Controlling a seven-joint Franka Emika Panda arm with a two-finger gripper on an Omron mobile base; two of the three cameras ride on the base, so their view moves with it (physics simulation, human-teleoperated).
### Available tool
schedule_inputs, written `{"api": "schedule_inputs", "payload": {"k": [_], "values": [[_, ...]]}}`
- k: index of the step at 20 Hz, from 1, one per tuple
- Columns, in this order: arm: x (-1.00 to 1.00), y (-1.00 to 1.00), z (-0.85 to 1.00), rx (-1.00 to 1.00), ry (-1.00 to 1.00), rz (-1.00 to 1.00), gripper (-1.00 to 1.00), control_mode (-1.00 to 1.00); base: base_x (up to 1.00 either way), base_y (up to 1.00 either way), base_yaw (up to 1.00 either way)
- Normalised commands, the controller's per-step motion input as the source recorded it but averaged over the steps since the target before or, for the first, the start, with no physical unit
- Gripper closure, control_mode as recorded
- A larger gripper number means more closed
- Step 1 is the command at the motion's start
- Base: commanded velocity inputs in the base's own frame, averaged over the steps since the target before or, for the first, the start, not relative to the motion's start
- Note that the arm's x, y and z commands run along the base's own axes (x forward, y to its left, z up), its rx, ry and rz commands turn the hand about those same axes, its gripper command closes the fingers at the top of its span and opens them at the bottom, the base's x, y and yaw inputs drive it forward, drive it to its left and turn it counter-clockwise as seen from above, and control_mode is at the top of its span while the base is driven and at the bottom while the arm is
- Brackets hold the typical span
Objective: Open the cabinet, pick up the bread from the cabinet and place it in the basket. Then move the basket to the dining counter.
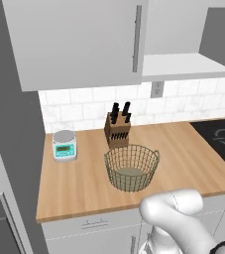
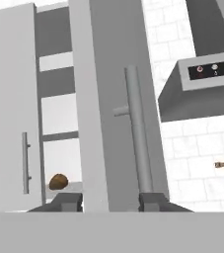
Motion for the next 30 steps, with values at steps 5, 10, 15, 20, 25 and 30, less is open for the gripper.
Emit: {"api": "schedule_inputs", "payload": {"k": [5, 10, 15, 20, 25, 30], "values": [[-0.85, 1.00, -0.26, 0.00, -0.24, 0.00, -1.00, -1.00, 0.00, 0.00, 0.00], [-0.02, 1.00, -0.04, -0.11, -0.17, 0.00, -1.00, -1.00, 0.00, 0.00, 0.00], [0.52, 1.00, 0.01, -0.13, -0.12, -0.06, -1.00, -1.00, 0.00, 0.00, 0.00], [0.86, 1.00, -0.06, -0.04, 0.05, -0.11, -1.00, -1.00, 0.00, 0.00, 0.00], [0.84, 1.00, -0.09, 0.13, 0.07, -0.02, -1.00, -1.00, 0.00, 0.00, 0.00], [0.65, 0.68, 0.00, 0.36, 0.01, -0.02, -1.00, -1.00, 0.00, 0.00, 0.00]]}}
